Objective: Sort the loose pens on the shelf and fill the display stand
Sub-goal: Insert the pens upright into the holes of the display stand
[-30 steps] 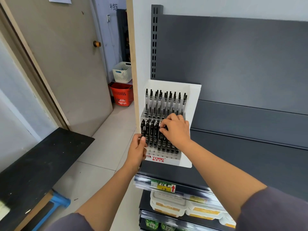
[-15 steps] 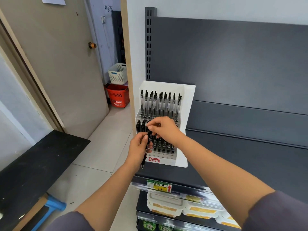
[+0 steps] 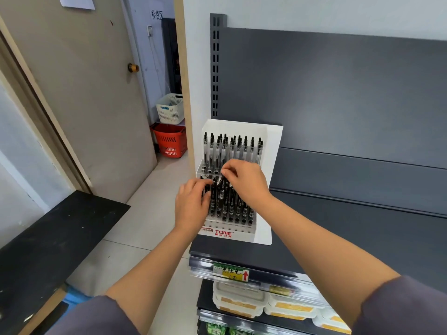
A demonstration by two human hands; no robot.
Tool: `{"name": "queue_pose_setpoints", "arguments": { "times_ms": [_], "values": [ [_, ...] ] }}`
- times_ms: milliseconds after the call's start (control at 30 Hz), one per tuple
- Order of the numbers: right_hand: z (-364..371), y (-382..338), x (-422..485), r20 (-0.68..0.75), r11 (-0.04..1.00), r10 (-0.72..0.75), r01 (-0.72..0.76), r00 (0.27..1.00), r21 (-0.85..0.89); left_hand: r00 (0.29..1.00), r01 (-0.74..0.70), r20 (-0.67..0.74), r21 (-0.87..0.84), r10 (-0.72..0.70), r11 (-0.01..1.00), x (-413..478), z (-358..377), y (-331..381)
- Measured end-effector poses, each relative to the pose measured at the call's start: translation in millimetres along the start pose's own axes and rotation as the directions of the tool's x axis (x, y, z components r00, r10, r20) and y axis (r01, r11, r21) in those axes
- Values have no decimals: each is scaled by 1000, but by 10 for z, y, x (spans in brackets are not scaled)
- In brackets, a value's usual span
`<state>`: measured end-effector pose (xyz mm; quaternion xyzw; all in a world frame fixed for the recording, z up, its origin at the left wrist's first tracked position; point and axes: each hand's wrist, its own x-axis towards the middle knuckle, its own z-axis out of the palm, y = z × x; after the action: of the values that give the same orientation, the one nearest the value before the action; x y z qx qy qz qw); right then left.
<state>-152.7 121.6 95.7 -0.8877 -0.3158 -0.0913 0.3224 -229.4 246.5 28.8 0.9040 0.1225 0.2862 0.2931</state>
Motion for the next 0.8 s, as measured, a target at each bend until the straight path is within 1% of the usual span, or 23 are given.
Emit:
{"name": "queue_pose_setpoints", "arguments": {
  "times_ms": [67,133,200,300,400,500,633,700,800],
  "values": [
    [94,19,-26,3,1000,7,-7,1000,-30,999,-34,-23,77,36,996,35,-13,5],
    [183,55,-52,36,995,15,-11,999,-98,999,-40,-22,122,43,992,62,-22,-12],
    [264,100,-68,62,985,-11,21,998,-172,999,-40,13,160,38,986,82,-25,-68],
    [320,139,-45,43,973,-41,49,998,-226,998,-33,67,199,20,979,109,-17,-150],
    [378,169,3,88,927,-73,100,993,-361,995,-20,95,198,1,980,128,6,-195],
    [426,185,9,108,930,-74,108,991,-352,995,-15,100,194,-5,981,109,28,-213],
    [395,196,-25,125,936,-105,140,987,-323,999,-31,15,176,29,984,113,51,-105],
    [292,260,-85,97,932,-132,157,987,-327,997,-73,1,153,74,986,134,104,58],
    [35,495,-236,56,928,-133,144,989,-344,983,-180,-11,138,184,974,146,264,419]
  ]
}}
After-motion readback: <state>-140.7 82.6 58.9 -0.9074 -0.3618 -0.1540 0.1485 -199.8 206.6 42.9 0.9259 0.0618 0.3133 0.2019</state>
